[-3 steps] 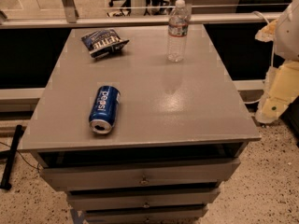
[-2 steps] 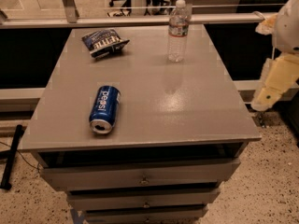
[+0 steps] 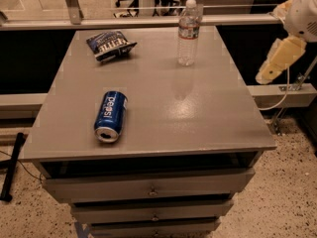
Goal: Pick water bottle
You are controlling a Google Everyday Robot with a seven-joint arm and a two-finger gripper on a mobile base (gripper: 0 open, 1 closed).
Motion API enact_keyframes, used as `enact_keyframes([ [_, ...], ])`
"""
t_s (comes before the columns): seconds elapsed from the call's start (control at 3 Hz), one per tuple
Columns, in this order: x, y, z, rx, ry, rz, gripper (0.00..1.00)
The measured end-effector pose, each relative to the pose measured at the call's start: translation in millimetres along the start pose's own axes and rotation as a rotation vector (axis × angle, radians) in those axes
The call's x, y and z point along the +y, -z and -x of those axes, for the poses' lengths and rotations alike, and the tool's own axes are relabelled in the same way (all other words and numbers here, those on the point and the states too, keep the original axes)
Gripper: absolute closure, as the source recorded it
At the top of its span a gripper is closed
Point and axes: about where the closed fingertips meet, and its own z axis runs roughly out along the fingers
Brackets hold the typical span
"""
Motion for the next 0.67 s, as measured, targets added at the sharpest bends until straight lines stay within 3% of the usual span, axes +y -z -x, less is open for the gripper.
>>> enact_keyframes([
  [0.33, -47, -29, 7, -0.121, -0.050, -0.047, 0.00],
  [0.67, -76, -60, 3, -0.306, -0.157, -0.042, 0.00],
])
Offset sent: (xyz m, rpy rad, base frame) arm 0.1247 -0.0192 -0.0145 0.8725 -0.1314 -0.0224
